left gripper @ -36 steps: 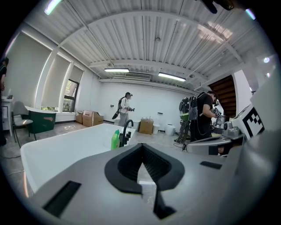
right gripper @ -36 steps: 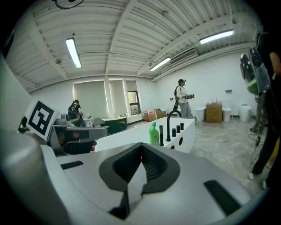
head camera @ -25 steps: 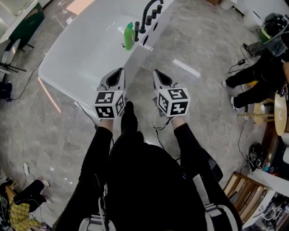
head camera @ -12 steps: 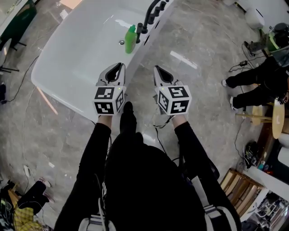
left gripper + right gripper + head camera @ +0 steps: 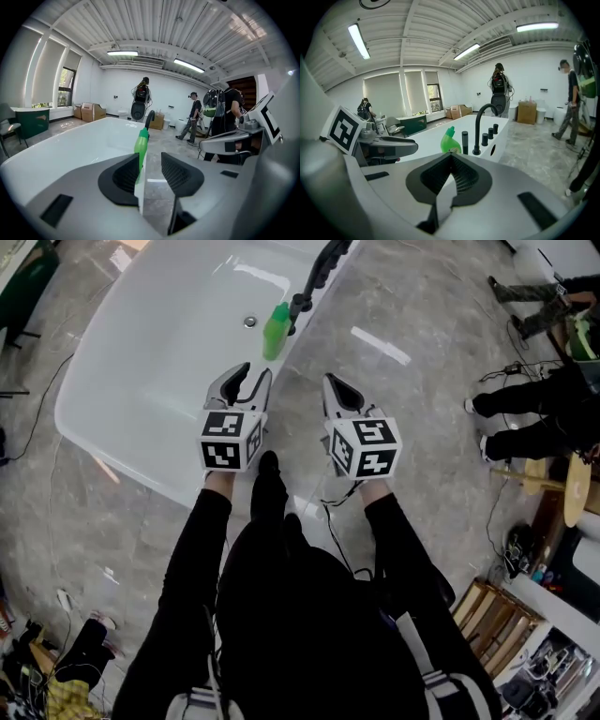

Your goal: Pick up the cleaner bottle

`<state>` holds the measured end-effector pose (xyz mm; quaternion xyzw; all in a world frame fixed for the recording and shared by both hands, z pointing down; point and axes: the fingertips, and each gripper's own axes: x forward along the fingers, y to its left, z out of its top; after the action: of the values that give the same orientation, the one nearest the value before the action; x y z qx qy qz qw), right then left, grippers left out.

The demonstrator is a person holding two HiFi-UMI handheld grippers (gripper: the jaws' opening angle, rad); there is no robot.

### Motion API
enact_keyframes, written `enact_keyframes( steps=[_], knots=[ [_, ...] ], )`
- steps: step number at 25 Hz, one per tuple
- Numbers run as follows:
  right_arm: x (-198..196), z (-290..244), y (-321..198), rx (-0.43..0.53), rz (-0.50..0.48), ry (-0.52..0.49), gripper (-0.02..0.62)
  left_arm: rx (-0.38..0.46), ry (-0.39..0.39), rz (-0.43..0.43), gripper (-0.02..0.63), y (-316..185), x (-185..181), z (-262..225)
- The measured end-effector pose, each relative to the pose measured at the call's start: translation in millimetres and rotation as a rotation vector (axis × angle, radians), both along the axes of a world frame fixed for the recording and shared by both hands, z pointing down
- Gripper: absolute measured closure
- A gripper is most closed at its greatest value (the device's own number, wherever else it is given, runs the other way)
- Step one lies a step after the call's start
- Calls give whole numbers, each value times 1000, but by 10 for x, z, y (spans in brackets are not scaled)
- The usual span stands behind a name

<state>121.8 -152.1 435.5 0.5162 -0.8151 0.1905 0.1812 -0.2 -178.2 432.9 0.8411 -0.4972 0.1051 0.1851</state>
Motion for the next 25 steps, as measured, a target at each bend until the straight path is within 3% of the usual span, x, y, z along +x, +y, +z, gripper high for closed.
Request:
enact_keyframes(
  steps=[11,25],
  knots=[
    [-61,320,-436,-63,2,28,594,-113,-30,35,370,-486,81,571],
    [-28,588,-748,-105,14,53,594,-149,-172,123,357,-934,336,1153]
  ],
)
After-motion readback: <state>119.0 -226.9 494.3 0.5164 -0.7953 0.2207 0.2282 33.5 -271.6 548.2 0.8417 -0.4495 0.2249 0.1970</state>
